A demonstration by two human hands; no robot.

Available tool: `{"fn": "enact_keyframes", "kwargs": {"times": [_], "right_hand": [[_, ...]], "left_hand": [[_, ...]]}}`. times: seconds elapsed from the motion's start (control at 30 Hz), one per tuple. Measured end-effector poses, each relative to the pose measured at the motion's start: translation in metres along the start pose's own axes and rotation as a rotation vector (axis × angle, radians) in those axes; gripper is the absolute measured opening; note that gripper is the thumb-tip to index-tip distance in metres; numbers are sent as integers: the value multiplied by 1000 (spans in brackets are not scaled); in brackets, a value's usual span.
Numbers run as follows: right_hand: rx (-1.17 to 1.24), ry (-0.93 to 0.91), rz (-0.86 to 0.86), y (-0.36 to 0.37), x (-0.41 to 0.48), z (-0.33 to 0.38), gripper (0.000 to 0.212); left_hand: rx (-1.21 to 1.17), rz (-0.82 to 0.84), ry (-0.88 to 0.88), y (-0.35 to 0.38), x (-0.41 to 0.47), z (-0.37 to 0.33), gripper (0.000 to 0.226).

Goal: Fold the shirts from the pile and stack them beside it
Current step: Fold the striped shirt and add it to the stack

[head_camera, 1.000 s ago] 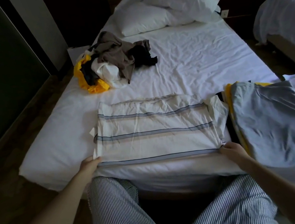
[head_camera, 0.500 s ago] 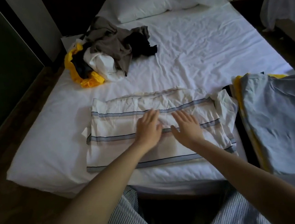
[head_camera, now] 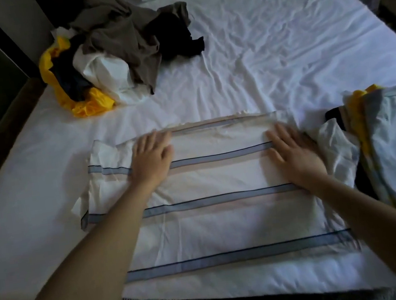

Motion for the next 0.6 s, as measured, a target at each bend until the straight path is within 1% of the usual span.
{"fn": "enact_keyframes", "kwargs": {"times": [0.03, 0.1, 0.2, 0.27, 0.3, 0.37, 0.4, 0.47, 0.5, 0.53, 0.57, 0.6], "right_hand": [[-2, 1, -35, 2, -3, 0, 61], [29, -7, -100, 1, -8, 6, 73], [119, -18, -164, -3, -18, 14, 64], [143, -79, -300, -5, -40, 16, 55], [146, -107, -379, -5, -54, 15, 49], [153, -128, -524, -3, -81, 12, 41], [160, -112, -583, -3, -92, 9, 39], [188, -20, -656, -2, -108, 1, 38], [215, 40, -673, 0, -114, -5, 39], [256, 94, -689, 3, -121, -11, 40], [307, 132, -703, 6, -129, -17, 41], [357, 143, -716, 9, -135, -21, 42]], "left_hand": [[-26, -25, -44, 0, 1, 3, 71], [-25, -41, -102, 3, 1, -1, 68], [33, 23, -193, 4, 4, -2, 54], [29, 64, -237, -4, 3, -18, 51], [-8, 45, -207, -9, 2, -34, 49], [-181, 4, -57, -17, -3, -86, 39], [-307, 30, 10, -19, -7, -119, 34], [-526, 148, 98, -17, -9, -190, 27], [-577, 184, 141, -16, -9, -223, 30], [-574, 217, 191, -15, -9, -256, 37], [-517, 285, 229, -13, -9, -285, 46], [-417, 409, 243, -11, -11, -310, 58]]}}
Point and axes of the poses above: each hand's wrist, its own x-axis towards the middle knuckle, its own y-axis out of the palm, z = x × y, the point moved 3 cm from there along x, towards the middle knuckle, and after that the axes turned 8 degrees about -y, right-handed, at the moved point
